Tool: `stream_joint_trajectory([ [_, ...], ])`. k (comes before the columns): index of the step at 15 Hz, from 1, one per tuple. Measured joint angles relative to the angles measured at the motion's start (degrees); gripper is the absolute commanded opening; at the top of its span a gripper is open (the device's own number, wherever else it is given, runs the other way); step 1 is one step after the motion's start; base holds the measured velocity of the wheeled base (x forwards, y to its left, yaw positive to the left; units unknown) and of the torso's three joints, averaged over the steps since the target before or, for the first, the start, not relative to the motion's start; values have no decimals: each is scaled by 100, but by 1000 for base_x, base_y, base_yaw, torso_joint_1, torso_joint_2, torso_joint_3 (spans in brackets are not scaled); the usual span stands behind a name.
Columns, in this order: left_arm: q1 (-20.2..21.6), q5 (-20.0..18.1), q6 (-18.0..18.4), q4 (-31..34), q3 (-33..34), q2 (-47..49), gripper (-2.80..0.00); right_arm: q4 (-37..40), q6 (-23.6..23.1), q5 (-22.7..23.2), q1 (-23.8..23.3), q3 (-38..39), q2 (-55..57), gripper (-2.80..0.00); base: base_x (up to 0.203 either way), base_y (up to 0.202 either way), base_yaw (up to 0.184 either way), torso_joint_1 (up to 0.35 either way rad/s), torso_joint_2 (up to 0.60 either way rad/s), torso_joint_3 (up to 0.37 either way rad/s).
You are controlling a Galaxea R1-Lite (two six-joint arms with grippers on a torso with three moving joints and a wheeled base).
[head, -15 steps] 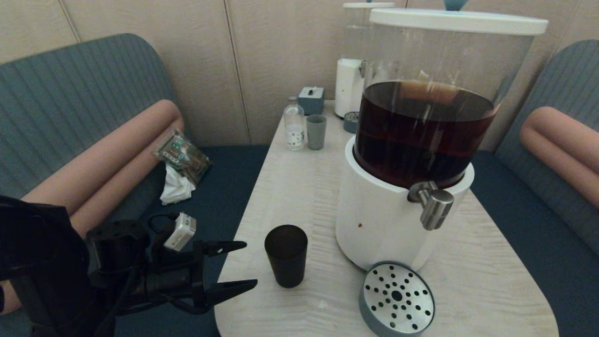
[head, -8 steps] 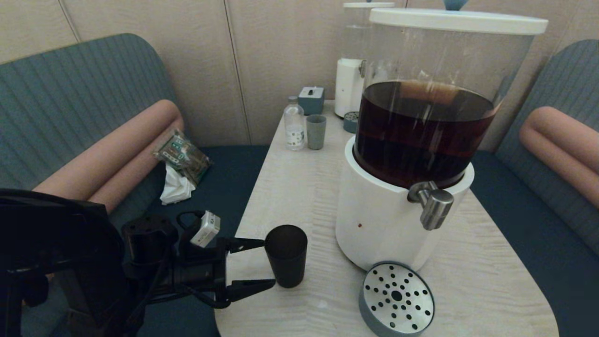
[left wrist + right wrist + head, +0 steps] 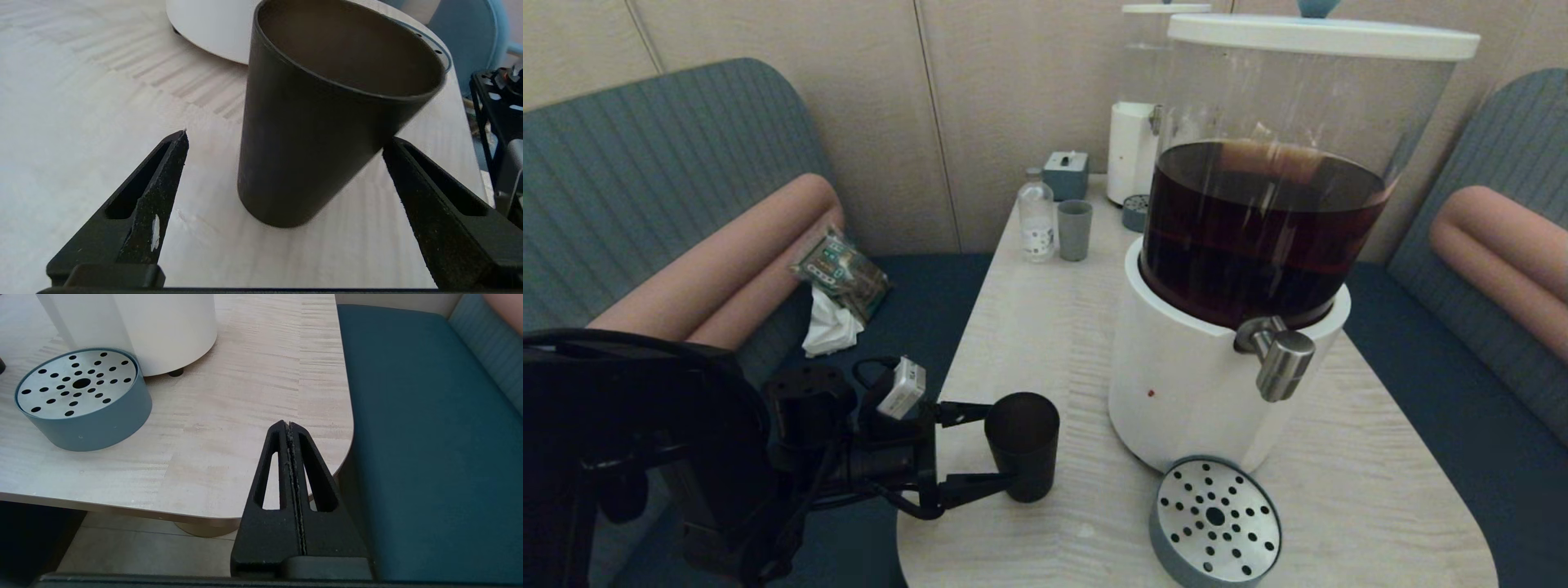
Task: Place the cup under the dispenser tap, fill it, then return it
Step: Pick up the cup
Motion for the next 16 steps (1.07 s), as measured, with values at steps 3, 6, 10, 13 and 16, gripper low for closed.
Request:
stream_joint_trajectory([
  [3,-87,9,-5,0,-95,75,0,-1,-2,-2,0,-2,0,-280,0,0,0,0,0,0],
  [6,-148,13,-7,29,-199,172,0,2,1,-2,0,-2,0,-280,0,0,0,0,0,0],
  [10,-170,38,-16,75,-418,290,0,2,1,-2,0,-2,0,-280,0,0,0,0,0,0],
  [13,-189,57,-24,314,-614,351,0,-3,1,0,0,-2,0,-280,0,0,0,0,0,0],
  [16,-200,65,-18,313,-671,367,0,0,1,-2,0,-2,0,-280,0,0,0,0,0,0],
])
